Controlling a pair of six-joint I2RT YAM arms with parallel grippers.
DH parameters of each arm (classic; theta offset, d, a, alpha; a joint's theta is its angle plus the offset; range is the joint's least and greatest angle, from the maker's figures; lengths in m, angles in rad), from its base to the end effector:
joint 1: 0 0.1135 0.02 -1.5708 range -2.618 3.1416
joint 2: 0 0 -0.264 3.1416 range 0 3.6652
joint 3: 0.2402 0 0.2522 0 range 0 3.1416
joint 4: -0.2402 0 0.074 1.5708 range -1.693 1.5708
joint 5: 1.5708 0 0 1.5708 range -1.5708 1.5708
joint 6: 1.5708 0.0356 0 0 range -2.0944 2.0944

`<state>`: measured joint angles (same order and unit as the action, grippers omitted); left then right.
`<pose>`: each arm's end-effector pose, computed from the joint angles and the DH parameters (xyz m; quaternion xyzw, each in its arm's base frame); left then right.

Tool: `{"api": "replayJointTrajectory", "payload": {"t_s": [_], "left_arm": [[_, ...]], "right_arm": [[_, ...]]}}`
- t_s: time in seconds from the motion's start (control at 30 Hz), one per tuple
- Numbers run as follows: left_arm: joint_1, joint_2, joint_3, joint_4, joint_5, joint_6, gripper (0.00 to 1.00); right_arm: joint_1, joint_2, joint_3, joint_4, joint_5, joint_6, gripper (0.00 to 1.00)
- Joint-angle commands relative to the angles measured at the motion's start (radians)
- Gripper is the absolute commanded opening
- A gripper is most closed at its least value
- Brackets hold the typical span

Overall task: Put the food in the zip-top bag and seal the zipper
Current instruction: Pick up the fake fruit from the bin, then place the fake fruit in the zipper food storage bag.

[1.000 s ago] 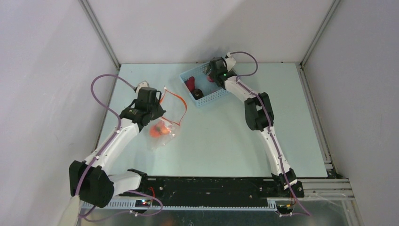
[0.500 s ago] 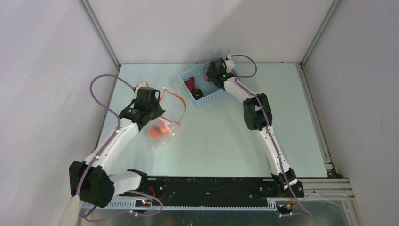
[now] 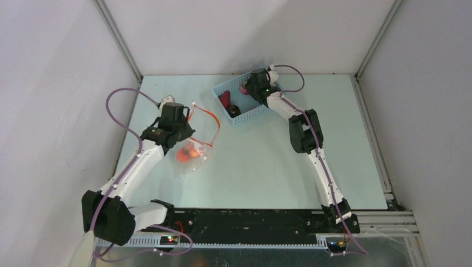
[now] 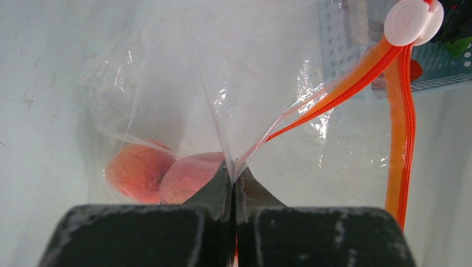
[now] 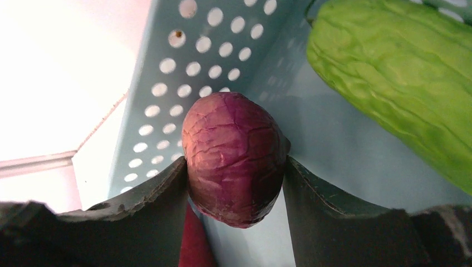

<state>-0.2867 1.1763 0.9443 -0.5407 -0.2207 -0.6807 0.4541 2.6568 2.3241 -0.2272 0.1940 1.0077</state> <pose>0.2406 -0.0628 0.2834 -0.2212 0.8897 -0.0898 0.3891 0.5395 0.2557 0.1554 0.2831 0.8249 0.2586 0.4154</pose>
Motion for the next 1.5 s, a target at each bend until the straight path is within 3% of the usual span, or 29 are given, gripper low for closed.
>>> {"api": "replayJointTrajectory", "payload": {"t_s": [0.0, 0.33, 0.6, 0.87, 1.1, 1.17, 1.3, 1.37, 1.47], "left_arm": [[0.008, -0.027, -0.006, 0.018, 0.008, 0.000, 0.00], [0.008, -0.041, -0.007, 0.021, 0.012, -0.001, 0.00], [0.009, -0.056, -0.007, 0.019, 0.014, -0.003, 0.00], [0.008, -0.074, -0.005, 0.017, 0.020, -0.005, 0.00], [0.009, -0.092, -0.004, 0.017, 0.029, -0.003, 0.00], [0.009, -0.099, -0.004, 0.016, 0.033, -0.003, 0.00], [0.009, -0.110, -0.008, 0.021, 0.037, -0.006, 0.00], [0.009, -0.112, -0.008, 0.021, 0.037, -0.007, 0.00], [0.009, -0.107, -0.003, 0.024, 0.040, -0.007, 0.00]], "right_arm": [[0.001, -0.155, -0.117, 0.152, -0.015, -0.084, 0.30], [0.015, -0.538, -0.560, 0.451, -0.095, -0.206, 0.27], [0.086, -0.790, -0.813, 0.585, -0.344, -0.361, 0.26], [0.226, -0.959, -0.911, 0.524, -0.599, -0.560, 0.25], [0.349, -0.975, -0.916, 0.416, -0.559, -0.660, 0.26], [0.364, -0.964, -0.916, 0.406, -0.513, -0.660, 0.30], [0.376, -0.936, -0.904, 0.382, -0.479, -0.658, 0.52], [0.382, -0.931, -0.890, 0.362, -0.480, -0.671, 0.69], [0.387, -0.932, -0.875, 0.337, -0.477, -0.699, 0.84]]}}
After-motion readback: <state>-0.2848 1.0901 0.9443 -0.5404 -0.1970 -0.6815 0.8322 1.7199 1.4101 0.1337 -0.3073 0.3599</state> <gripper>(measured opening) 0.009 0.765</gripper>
